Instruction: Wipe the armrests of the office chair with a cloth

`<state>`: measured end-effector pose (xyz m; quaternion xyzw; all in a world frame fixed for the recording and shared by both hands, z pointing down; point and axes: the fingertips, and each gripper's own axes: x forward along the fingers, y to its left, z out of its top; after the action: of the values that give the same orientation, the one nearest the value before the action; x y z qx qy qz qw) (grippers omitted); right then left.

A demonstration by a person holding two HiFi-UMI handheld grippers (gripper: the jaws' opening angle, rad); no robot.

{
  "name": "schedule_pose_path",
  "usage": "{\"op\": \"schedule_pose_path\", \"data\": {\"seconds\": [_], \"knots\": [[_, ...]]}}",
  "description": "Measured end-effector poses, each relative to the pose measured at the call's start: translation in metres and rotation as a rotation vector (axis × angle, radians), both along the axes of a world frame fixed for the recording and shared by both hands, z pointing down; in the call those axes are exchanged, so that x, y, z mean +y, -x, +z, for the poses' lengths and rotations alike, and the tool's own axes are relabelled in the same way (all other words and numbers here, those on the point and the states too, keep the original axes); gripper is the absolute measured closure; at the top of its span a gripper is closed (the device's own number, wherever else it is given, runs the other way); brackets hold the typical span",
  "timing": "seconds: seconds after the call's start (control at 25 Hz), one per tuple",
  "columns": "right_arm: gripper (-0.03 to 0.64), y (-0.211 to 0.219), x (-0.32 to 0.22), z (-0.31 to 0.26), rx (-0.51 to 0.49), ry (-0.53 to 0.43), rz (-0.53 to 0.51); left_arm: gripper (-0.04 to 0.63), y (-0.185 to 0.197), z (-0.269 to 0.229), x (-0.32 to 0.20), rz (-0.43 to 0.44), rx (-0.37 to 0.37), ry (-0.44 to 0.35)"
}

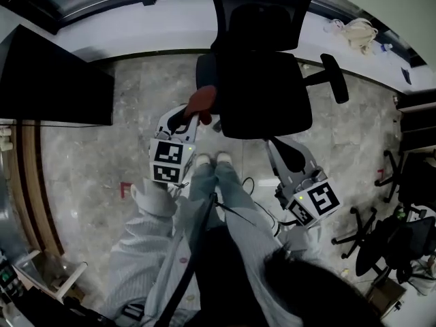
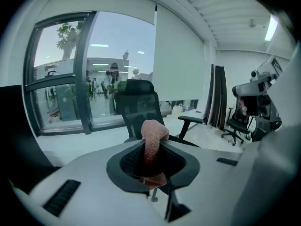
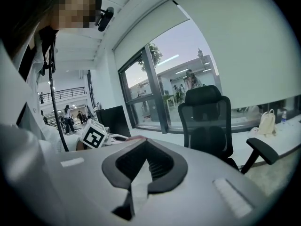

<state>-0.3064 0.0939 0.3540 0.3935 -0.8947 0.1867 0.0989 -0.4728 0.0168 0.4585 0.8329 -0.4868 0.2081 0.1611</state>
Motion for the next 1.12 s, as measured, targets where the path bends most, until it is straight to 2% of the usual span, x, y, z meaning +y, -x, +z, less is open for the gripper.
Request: {"op": "schedule_pose_path", "data": {"seconds": [0.2,0.32,0.44,0.64,0.84,1.0,1.12], "knots": [[0.615,0.009,-0.015,0.033,-0.019,0.069,0.008,0.541,-0.019,0.071,-0.021,0.098,-0.037,0.103],[0.615,0.005,-0.018,0.053,-0.021,0.119,0.012,0.541,-0.029,0.108,-0.038,0.118,-0.059,0.155],[0.615,0.000,-0.021,0.069,-0.017,0.154,0.027,0.541,-0.029,0.137,-0.063,0.114,-0.116,0.189],[0.615,-0.010,-0.028,0.089,-0.012,0.204,0.063,0.541,-0.023,0.156,-0.114,0.084,-0.168,0.192],[0.615,-0.010,-0.042,0.103,-0.033,0.232,0.113,0.541,-0.009,0.166,-0.181,0.076,-0.259,0.162],[0.615,-0.024,-0.032,0.126,-0.072,0.249,0.142,0.541,-0.007,0.175,-0.227,0.061,-0.308,0.148],[0.615,-0.033,-0.021,0.139,-0.079,0.269,0.151,0.541,-0.005,0.178,-0.241,0.044,-0.324,0.158]]}}
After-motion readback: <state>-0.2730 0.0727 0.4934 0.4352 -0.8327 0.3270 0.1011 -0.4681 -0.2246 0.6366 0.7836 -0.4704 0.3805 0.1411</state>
